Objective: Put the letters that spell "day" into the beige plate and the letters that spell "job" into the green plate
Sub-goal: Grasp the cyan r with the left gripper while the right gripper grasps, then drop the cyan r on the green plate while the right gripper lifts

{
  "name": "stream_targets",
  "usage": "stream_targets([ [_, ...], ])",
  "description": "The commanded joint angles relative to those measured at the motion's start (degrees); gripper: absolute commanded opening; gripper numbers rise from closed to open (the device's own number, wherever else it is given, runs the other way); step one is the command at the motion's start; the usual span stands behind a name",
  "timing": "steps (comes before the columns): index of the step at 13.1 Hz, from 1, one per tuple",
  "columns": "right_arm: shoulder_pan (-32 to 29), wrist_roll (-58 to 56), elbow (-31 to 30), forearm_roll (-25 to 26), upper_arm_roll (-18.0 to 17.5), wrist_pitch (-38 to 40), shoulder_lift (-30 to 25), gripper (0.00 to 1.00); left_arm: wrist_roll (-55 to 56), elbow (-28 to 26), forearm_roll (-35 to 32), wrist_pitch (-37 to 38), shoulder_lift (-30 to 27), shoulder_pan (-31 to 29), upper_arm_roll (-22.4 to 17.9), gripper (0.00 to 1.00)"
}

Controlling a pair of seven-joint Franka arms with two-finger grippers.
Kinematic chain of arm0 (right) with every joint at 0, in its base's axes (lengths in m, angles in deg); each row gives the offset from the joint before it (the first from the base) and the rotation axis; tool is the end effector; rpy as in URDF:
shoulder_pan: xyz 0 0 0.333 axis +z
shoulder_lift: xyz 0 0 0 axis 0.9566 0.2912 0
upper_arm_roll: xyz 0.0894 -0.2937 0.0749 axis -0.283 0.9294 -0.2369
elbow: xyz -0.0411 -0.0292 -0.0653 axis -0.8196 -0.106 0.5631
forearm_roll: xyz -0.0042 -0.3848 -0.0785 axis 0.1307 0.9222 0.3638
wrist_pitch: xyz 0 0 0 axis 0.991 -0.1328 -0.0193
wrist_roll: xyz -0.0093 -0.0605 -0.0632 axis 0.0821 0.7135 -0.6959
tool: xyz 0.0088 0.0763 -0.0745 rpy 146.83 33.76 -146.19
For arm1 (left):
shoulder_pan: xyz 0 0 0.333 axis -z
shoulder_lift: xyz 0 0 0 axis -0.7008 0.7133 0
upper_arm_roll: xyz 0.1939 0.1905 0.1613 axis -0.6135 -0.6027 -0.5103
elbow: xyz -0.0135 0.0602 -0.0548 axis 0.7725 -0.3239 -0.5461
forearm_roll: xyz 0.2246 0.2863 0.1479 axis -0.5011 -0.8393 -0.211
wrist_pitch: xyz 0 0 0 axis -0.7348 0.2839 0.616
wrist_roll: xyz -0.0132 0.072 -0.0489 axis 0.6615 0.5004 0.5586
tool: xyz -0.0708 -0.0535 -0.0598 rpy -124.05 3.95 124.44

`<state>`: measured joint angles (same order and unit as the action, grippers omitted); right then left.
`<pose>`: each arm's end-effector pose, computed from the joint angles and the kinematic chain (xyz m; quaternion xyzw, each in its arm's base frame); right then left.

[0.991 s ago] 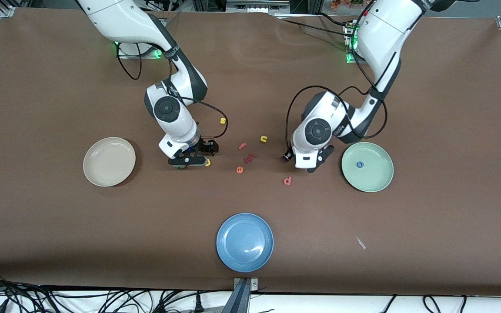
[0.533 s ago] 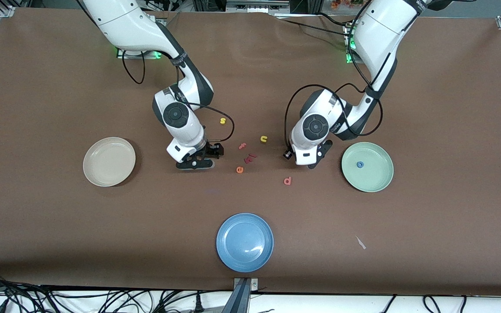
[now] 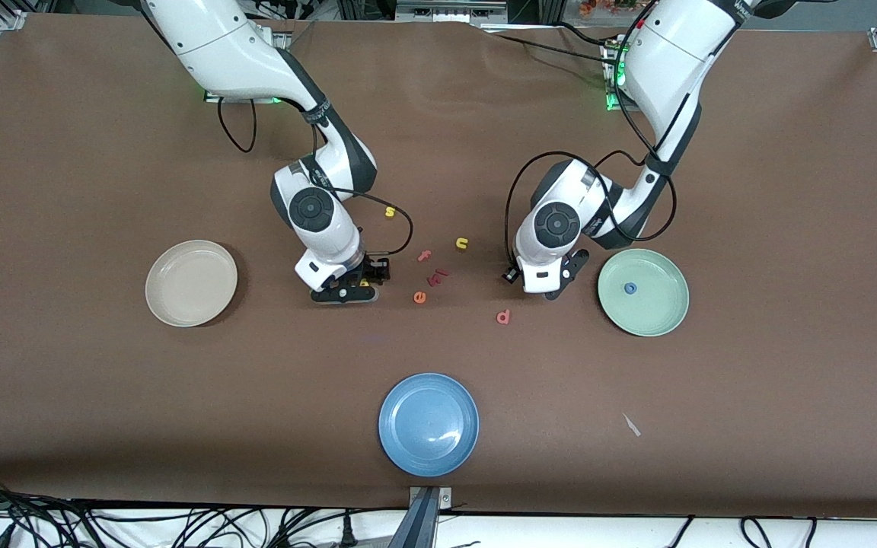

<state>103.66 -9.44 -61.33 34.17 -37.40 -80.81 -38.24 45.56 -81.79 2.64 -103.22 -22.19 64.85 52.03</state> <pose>0.5538 0.3515 0.1780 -0.9990 -0.0200 -0.0208 0.0353 0.5334 -0.3374 0.1733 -0.9027 -0.4211 0.0822 0.0316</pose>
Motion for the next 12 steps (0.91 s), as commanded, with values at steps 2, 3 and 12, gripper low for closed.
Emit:
stream_targets([
  [2, 0.35, -0.10, 1.63, -0.62, 0.40, 1.50, 0.88, 0.56, 0.13, -0.57, -3.52, 0.21, -1.70, 0.03, -0.04, 0.00],
  [3, 0.26, -0.10, 1.63, -0.62, 0.31, 2.03, 0.88, 0.54, 0.21, -0.30, -3.78, 0.56, -2.05, -0.06, -0.12, 0.00],
  [12, 0.00, -0.46, 1.54, -0.62, 0.40, 2.91, 0.88, 0.31, -17.36, 4.36, -15.26, 17.00, -5.22, -9.10, -0.21, 0.00],
])
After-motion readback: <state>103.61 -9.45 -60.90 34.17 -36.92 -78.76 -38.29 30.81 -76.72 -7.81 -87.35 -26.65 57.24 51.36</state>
